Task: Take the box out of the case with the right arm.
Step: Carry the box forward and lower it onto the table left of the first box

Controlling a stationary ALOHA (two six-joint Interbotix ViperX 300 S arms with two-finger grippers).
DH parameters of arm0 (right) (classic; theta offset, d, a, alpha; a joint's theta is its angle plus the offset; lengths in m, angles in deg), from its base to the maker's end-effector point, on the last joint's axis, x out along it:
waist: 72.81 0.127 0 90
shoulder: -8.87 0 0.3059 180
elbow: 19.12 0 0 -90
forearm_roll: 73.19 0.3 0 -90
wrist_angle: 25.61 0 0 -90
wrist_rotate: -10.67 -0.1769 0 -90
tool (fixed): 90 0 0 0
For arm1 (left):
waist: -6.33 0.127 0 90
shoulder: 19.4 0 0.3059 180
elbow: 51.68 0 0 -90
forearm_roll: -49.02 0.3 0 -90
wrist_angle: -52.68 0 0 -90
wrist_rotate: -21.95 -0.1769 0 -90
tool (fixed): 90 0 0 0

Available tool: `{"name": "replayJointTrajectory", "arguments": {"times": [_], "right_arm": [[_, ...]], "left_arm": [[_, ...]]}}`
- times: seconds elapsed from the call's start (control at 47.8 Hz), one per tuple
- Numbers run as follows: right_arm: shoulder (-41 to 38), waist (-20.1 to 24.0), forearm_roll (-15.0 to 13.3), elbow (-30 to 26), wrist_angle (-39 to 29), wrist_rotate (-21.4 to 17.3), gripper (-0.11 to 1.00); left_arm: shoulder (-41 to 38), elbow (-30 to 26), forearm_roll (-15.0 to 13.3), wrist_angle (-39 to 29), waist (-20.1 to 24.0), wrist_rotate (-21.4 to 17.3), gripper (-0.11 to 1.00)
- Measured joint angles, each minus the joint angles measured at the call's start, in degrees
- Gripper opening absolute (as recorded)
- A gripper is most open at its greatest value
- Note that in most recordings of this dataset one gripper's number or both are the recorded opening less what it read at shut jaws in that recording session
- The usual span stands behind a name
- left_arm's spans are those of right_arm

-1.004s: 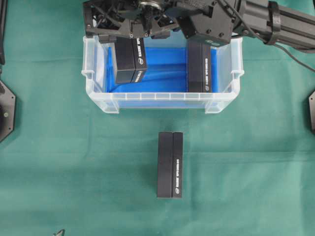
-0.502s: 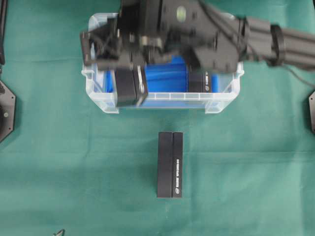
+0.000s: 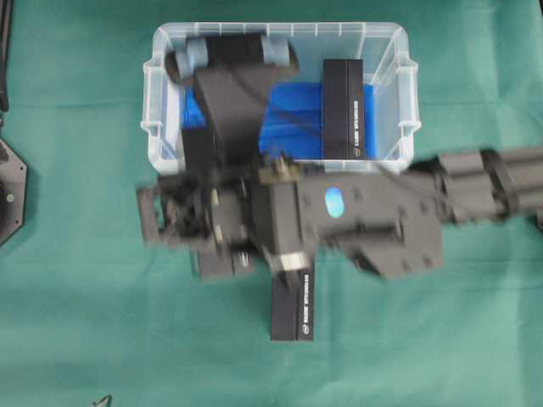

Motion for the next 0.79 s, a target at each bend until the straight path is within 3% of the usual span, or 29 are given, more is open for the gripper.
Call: {"name": "replayJointTrajectory", "arguments": {"times": [0.251,0.794], "right_arm": [[0.0,5.19,-0.09,0.0,0.0,-3.78,0.67],[0.0,5.54,-0.09,0.0,0.0,-3.78,0.67]], "left_arm": [[0.0,0.0,0.09,0.0,0.0,0.35,0.08],[0.0,0.0,0.0,0.0,0.0,0.53,0.08]]}}
